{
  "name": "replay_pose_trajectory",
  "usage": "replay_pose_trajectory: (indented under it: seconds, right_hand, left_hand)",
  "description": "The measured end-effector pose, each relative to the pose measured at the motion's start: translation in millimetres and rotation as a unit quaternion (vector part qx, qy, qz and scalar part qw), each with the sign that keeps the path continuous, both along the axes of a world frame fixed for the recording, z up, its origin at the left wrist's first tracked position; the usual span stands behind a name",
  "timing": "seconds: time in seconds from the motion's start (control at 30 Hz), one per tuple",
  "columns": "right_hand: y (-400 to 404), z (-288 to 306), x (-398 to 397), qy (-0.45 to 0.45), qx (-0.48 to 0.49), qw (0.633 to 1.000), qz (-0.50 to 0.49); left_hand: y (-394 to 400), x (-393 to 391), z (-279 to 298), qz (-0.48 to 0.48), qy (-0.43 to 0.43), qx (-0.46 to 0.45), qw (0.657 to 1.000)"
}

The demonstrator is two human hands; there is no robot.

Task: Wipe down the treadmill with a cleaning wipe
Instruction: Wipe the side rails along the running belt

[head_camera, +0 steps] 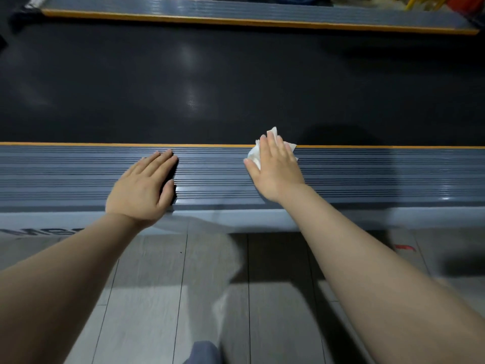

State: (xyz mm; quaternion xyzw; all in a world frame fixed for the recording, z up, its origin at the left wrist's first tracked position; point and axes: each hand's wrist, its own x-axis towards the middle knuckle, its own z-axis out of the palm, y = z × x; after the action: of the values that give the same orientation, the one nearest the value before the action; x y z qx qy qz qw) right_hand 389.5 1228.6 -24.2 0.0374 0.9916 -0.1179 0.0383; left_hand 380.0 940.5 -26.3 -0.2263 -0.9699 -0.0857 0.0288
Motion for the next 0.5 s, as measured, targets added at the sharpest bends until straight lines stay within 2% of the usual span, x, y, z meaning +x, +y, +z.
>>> replay_pose_trajectory:
  seconds: [0.1, 0.23, 0.37, 0.5]
  right_hand:
    - [-19, 8, 50, 0.018, -0.005, 0.997, 0.073]
    - [-28, 9, 104, -0.019, -0.005, 0.989, 0.149]
    - [-29, 7, 70, -0.01, 0.002, 0.989, 0.147]
    - [-49, 3, 3, 0.0, 0.001, 0.996, 0.093]
  left_hand:
    - [-2, 1, -2, -0.002, 0.009, -0.01, 1.0]
    - [-1, 1, -2, 0.001, 0.025, -0.001, 1.0]
    - [1, 5, -1, 0.002, 0.03, 0.004, 1.0]
    - [0, 4, -2, 0.008, 0.033, 0.007, 0.999]
